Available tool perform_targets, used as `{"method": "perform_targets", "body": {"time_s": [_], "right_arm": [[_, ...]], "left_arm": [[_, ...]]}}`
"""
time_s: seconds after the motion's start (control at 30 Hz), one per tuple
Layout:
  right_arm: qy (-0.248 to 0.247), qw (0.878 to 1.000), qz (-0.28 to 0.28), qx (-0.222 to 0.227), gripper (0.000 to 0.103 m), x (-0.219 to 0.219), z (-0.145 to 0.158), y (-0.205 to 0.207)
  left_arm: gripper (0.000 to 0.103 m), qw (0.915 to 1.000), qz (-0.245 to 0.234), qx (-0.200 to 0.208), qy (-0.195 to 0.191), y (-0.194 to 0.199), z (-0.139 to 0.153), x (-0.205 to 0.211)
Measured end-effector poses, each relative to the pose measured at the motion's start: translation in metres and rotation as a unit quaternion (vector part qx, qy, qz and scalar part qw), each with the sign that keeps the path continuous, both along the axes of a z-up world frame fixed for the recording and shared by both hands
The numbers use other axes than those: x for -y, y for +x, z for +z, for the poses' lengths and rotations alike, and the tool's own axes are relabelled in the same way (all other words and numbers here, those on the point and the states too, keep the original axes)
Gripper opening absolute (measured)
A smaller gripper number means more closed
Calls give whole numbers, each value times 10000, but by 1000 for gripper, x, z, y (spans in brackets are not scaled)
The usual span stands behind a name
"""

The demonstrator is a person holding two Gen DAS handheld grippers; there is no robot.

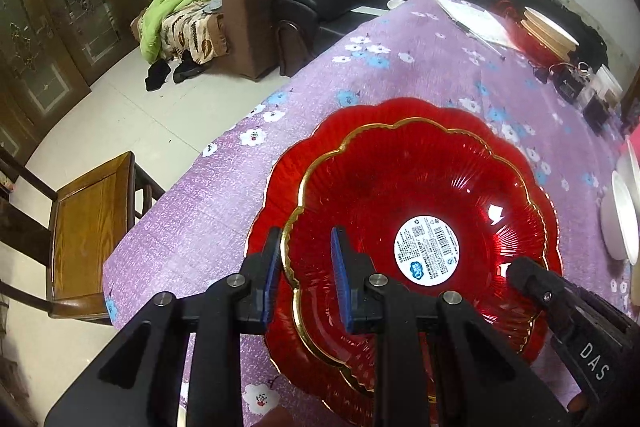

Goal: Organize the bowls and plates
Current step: 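Lift the stickered plate and lower it onto the wedding plate, then open both grippers and withdraw from the red plate stack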

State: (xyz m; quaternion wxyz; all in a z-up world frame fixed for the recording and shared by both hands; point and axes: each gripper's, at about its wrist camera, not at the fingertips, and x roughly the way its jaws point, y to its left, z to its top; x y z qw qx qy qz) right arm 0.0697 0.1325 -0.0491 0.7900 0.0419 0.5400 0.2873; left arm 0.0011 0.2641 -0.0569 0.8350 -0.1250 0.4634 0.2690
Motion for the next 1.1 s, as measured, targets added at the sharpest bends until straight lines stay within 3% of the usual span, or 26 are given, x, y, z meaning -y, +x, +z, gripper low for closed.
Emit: {"method": "perform_targets", "body": {"time_s": [0.23, 0.33, 0.57, 0.63, 0.77, 0.9, 1.1], "right_arm": [[-59, 10000, 37, -9, 17, -4, 2, 0], [-36, 9999, 95, 27, 28, -4, 5, -2], [12, 9996, 99, 247, 48, 0, 19, -10], [80, 9996, 32, 282, 48, 7, 24, -10], [358, 9985, -104, 405, 59, 27, 36, -11], [794, 9950, -309, 516, 66, 61, 49, -10], [1177, 9855, -973, 745, 76, 133, 61, -9]], "left_arm": [[24, 10000, -27, 38, 43, -1, 2, 1], [41, 9999, -42, 110, 51, -2, 7, 2], [47, 9995, 22, 300, 100, -9, 23, 6], [57, 9991, -20, 427, 60, -11, 30, 11], [60, 9955, -402, 858, -62, -13, 50, 32], [71, 9881, -918, 1235, -78, -11, 68, 62], [80, 9691, -1965, 1481, -157, 3, 73, 112]]}}
